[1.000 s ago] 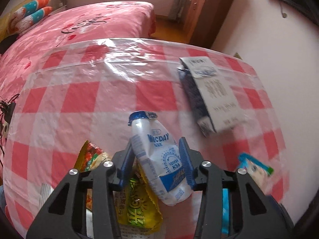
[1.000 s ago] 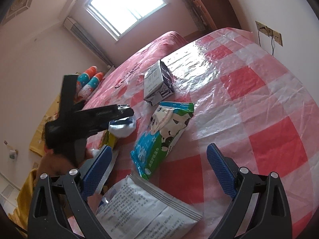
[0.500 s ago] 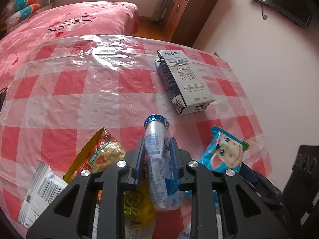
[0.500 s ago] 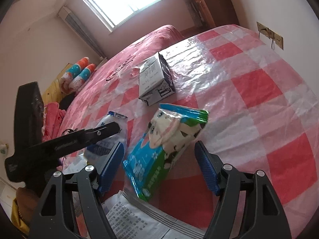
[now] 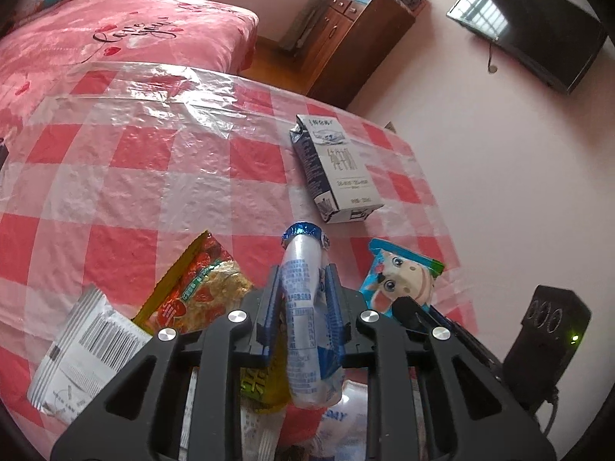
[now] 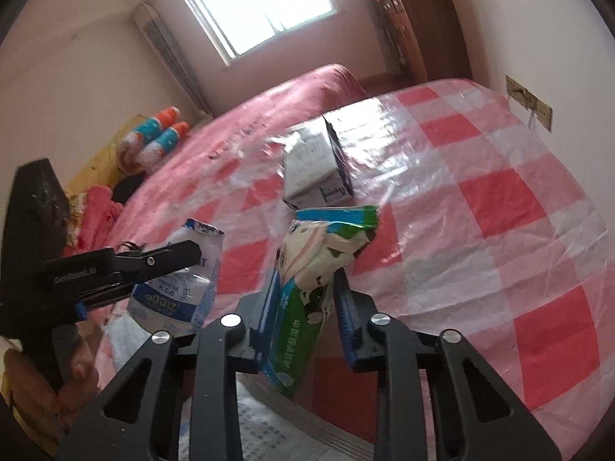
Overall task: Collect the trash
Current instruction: 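Grasp the blue-green cartoon tissue pack with the right gripper while the left holds the bottle, then carry the bottle and tissue pack toward the orange bucket with both grippers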
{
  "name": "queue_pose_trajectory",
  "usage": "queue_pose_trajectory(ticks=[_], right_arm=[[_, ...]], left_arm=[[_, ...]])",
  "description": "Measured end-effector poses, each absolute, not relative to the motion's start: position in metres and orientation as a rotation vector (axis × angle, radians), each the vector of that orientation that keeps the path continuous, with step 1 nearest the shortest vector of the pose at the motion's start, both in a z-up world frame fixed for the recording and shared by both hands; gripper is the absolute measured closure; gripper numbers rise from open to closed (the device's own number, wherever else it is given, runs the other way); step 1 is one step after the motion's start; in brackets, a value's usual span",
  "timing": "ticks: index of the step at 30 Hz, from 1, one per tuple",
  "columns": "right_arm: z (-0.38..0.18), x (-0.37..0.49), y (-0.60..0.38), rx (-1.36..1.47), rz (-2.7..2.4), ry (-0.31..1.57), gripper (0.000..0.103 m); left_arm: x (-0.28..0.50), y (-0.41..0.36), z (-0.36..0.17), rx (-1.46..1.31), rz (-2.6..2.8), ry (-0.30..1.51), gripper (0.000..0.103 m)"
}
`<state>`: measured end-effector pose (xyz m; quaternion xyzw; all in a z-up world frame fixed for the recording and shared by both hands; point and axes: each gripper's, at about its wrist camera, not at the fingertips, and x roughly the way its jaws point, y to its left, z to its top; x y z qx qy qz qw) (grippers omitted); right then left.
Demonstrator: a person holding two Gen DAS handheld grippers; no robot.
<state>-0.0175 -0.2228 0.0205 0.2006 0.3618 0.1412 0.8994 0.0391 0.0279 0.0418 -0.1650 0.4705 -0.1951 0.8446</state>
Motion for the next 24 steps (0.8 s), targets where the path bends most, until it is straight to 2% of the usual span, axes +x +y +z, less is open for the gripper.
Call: queue_pose_trajectory(ticks=[7, 14, 24], right_arm=[[0.033, -0.032, -0.229, 0.441, 0.343, 0.638, 0.077], [0.034, -0.037, -0.237, 0.535, 0.377, 0.634, 0.079], [0.057, -0.059, -0.227, 0.531, 0.385, 0.618, 0.080]], left_arm=[[0.024, 0.045, 0.053, -0.426, -0.451, 0.963, 0.080], [0.001, 0.062, 0.068, -0.465, -0.483, 0.936, 0.081], [-0.032, 0.085, 0.068, -0.522, -0.524, 0.929, 0.081]])
